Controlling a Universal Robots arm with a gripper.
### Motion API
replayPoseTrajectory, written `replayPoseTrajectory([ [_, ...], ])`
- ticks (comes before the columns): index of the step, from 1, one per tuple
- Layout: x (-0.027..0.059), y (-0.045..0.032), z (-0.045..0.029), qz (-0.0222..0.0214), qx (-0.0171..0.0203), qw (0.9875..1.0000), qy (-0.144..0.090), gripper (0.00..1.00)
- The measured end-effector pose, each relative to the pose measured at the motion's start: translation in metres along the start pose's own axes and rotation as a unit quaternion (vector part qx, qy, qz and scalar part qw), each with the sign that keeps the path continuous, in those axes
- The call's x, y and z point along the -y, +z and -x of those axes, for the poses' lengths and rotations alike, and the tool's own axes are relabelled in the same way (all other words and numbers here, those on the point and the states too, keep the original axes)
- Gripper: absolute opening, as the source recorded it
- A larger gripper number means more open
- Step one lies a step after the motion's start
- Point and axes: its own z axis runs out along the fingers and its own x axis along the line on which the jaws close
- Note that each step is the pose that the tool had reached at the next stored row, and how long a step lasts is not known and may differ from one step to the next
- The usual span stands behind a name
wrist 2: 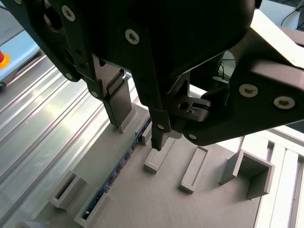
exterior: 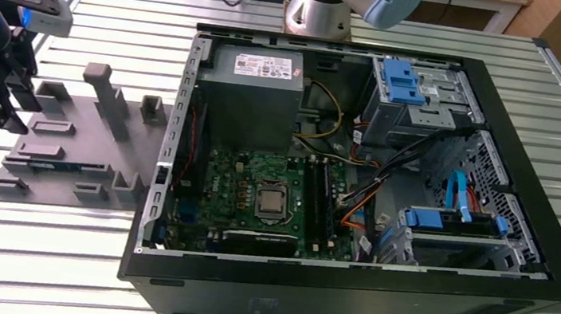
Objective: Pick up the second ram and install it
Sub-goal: 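Pick up the second ram and move it above second insertion slot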
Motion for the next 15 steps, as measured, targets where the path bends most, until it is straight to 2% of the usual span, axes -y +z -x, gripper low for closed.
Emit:
replayPoseTrajectory([
  [15, 0.0004, 0.0121, -0.0039, 0.0, 0.0, 1.0, 0.0, 0.45],
])
